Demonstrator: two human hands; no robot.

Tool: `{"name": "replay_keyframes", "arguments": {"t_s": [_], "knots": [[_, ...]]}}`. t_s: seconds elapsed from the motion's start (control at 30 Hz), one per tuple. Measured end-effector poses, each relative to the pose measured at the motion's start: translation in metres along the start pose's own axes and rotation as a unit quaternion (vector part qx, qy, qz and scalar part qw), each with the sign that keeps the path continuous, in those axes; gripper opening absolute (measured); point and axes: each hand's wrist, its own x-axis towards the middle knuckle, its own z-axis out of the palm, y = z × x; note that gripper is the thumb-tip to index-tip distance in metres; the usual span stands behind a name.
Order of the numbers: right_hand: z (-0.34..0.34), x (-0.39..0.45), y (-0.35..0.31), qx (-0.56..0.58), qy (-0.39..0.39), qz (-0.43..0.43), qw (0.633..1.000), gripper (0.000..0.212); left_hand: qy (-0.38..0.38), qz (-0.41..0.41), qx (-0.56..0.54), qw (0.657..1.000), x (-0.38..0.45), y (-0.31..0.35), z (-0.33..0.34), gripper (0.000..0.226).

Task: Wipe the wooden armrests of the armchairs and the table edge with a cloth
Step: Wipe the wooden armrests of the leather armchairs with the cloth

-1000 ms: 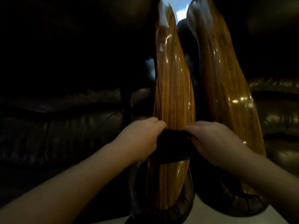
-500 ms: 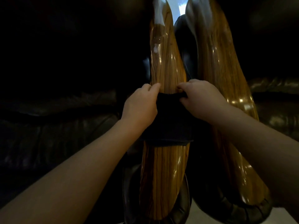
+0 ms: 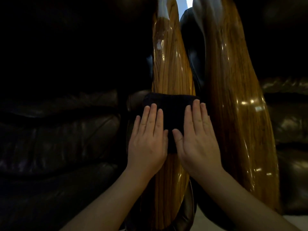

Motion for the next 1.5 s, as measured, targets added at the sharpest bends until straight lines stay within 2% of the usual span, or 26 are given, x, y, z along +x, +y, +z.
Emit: {"name": "replay_keyframes", "arguments": {"t_s": [0.13, 0.3, 0.63, 1.2, 1.5], "knots": [[0.015, 0.008, -0.002, 0.008, 0.024, 0.001, 1.0, 0.059, 0.006, -0.006, -0.002, 1.0, 0.016, -0.001, 0.003, 0.051], [0.024, 0.022, 0.003, 0.007, 0.037, 0.009, 0.999, 0.059, -0.031, -0.039, 0.013, 0.999, 0.027, 0.0, 0.01, 0.057], [0.033, 0.038, 0.006, 0.028, 0.062, 0.034, 0.997, 0.062, -0.012, -0.063, -0.036, 0.997, 0.038, -0.003, 0.016, 0.056], [0.007, 0.142, 0.017, 0.07, 0.016, 0.008, 0.997, 0.062, -0.023, -0.083, -0.052, 0.995, 0.132, -0.023, 0.013, 0.058], [0.0, 0.212, 0.021, -0.009, -0.047, -0.016, 0.999, 0.06, -0.042, -0.104, -0.047, 0.993, 0.197, -0.039, 0.011, 0.057]]}}
